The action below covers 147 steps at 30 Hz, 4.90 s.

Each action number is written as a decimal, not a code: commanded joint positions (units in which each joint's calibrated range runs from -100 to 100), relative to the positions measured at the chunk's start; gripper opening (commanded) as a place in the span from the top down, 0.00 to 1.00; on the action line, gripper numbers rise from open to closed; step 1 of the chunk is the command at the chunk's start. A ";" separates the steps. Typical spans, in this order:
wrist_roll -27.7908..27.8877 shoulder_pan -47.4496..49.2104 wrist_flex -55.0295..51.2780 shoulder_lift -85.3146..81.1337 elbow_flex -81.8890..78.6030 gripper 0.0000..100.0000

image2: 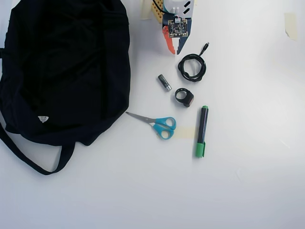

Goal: Put the cable into the black bag

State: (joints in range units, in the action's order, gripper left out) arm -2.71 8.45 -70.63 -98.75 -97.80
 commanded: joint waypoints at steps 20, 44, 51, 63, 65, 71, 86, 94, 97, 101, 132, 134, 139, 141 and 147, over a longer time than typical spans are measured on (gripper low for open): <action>0.19 -0.22 -0.86 -0.66 -1.48 0.98; 0.19 -0.22 -0.86 -0.66 -1.48 0.98; -0.12 0.30 -0.86 -0.66 -1.48 0.98; 0.25 -0.15 4.74 0.66 -1.03 0.97; 0.30 -0.30 9.65 2.57 0.04 0.97; 0.30 0.00 28.00 13.69 6.60 0.97; -0.28 0.00 77.18 47.97 26.19 0.98; -0.12 -0.30 84.76 71.20 52.07 0.98; -0.12 -0.45 84.58 78.51 61.86 0.98; -0.07 -1.64 80.28 86.14 71.74 0.98; 0.40 0.45 37.38 79.58 84.32 0.97; 0.40 1.12 31.10 77.34 84.05 0.97; 0.04 3.07 18.43 74.36 84.23 0.97; -0.07 3.29 15.76 73.69 84.14 0.97; 0.35 4.71 -0.51 71.62 84.59 0.97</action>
State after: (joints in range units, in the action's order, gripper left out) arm -2.61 11.90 -62.47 -23.79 -14.07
